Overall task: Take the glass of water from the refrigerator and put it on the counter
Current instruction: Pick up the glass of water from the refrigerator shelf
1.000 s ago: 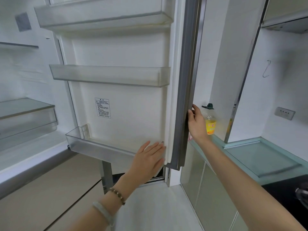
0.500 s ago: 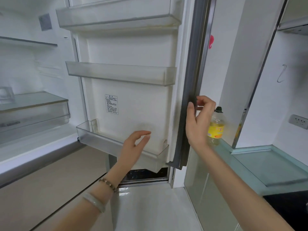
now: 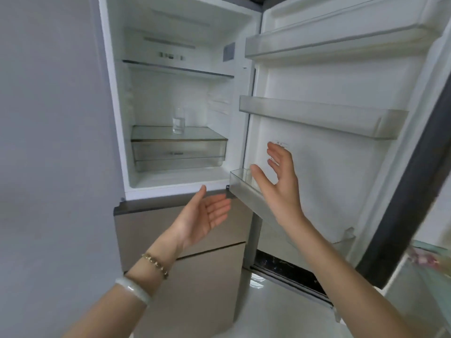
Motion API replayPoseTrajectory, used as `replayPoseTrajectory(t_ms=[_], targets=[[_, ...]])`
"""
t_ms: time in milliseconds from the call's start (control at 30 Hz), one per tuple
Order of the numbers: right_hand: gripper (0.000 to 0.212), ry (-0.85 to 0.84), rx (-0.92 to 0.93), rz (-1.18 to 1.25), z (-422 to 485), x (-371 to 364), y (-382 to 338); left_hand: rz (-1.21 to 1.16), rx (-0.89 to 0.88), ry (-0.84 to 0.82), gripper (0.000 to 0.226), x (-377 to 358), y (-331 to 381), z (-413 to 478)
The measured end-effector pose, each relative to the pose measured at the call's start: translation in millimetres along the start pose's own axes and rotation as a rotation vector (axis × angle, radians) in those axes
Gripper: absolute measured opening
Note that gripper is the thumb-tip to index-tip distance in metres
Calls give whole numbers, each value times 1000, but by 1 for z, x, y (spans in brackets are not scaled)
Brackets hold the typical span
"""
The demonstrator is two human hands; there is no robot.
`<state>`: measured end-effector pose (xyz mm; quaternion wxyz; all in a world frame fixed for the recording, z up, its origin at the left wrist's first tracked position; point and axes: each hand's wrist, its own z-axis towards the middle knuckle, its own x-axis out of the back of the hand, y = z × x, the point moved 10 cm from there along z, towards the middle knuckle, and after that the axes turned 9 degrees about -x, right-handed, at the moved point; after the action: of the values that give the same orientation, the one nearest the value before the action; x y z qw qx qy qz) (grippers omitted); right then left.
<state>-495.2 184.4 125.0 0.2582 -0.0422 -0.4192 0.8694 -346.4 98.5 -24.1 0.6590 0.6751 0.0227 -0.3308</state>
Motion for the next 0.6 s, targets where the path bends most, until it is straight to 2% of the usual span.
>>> replayPoseTrajectory(t_ms=[200, 333, 400, 500, 600], targets=[[57, -128, -39, 121, -2, -79, 0, 81, -168, 188, 52, 80, 52, -43], [57, -165, -72, 151, 7, -119, 8, 251, -283, 269, 43, 120, 95, -46], [60, -191, -104, 153, 14, -136, 18, 369, -364, 276, 53, 130, 120, -41], [66, -217, -124, 160, 32, -155, 34, 491, -472, 266, 89, 132, 152, -30], [73, -231, -121, 191, 55, -173, 46, 612, -592, 249, 87, 131, 178, -12]])
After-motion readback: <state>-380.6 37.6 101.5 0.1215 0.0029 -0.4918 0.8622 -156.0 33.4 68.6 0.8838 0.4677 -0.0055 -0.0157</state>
